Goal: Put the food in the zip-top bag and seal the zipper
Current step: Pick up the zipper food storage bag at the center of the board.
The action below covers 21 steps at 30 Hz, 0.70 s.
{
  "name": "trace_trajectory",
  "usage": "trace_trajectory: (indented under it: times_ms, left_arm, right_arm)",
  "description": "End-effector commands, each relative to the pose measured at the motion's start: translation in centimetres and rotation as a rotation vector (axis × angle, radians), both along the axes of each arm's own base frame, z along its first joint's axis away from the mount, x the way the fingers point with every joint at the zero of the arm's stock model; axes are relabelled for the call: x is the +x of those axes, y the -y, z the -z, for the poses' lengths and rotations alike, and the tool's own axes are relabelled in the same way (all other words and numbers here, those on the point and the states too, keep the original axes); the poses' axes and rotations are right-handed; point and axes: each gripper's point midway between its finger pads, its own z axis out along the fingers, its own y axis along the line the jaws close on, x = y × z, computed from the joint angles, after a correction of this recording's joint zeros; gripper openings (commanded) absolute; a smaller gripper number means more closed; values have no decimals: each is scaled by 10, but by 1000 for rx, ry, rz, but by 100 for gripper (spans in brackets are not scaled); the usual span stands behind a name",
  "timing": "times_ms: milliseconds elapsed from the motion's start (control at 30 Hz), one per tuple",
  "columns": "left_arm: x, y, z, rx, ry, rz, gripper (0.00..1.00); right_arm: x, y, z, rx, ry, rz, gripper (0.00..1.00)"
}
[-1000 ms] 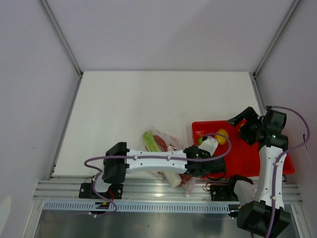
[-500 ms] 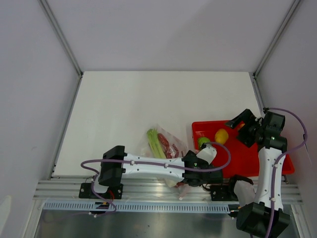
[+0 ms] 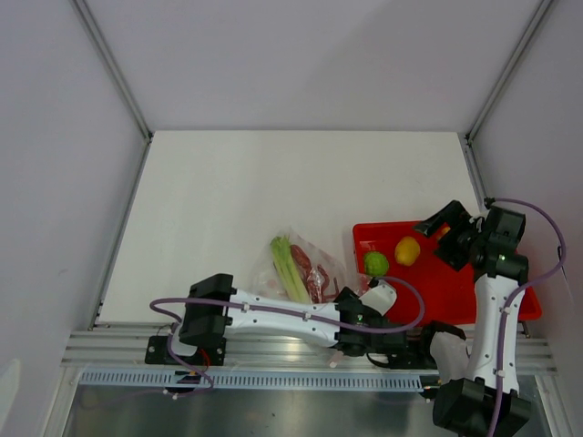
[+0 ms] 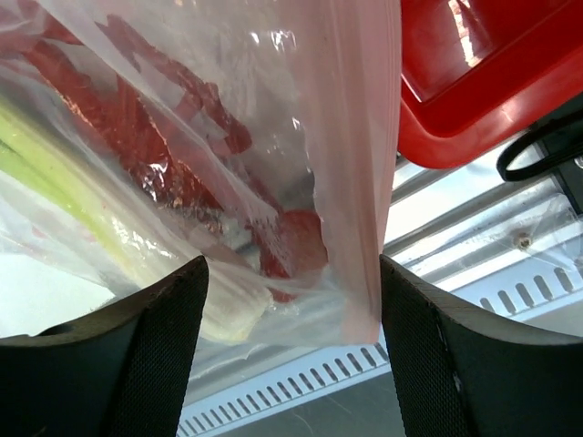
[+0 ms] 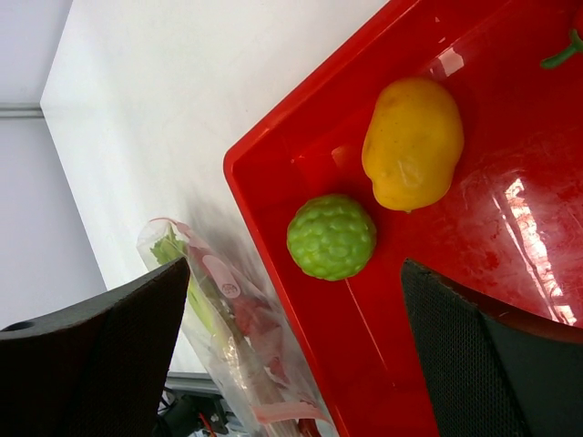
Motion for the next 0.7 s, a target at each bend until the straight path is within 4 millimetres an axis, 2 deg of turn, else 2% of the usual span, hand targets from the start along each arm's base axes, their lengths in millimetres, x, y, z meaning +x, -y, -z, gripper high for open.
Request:
trace_trajectory:
  times_ms: [0, 100, 200, 267, 333, 433, 467, 533, 567, 667]
  left_arm:
    - [10, -1, -2, -24, 6, -10, 76]
    - [23, -8, -1, -31, 41, -16, 74]
    - [28, -5, -1, -53, 56, -8, 73]
    - [30, -9, 7, -36, 59, -7, 69]
    - [35, -10, 1, -44, 91, -13, 64]
    - [41, -13, -14, -80, 123, -6, 48]
    - [41, -14, -17, -87, 127, -2, 35]
    - [42, -17, -23, -90, 128, -4, 25]
    - [42, -17, -27, -99, 125, 3, 16]
    - [41, -19, -31, -96, 110, 16, 1]
  right_arm:
    - [-4, -4, -3, 5, 19, -14, 99]
    - [-7, -3, -1, 0, 13, -5, 99]
    - [-9, -4, 1, 0, 14, -5, 99]
    - [-11, -5, 5, 4, 7, -7, 99]
    - [-11, -5, 5, 3, 5, -7, 99]
    - [-10, -4, 5, 0, 7, -5, 99]
    - [-10, -4, 4, 2, 7, -6, 99]
    - [-9, -5, 4, 5, 8, -5, 99]
    - [-9, -4, 5, 3, 7, -2, 99]
    - [-9, -5, 6, 0, 3, -8, 100]
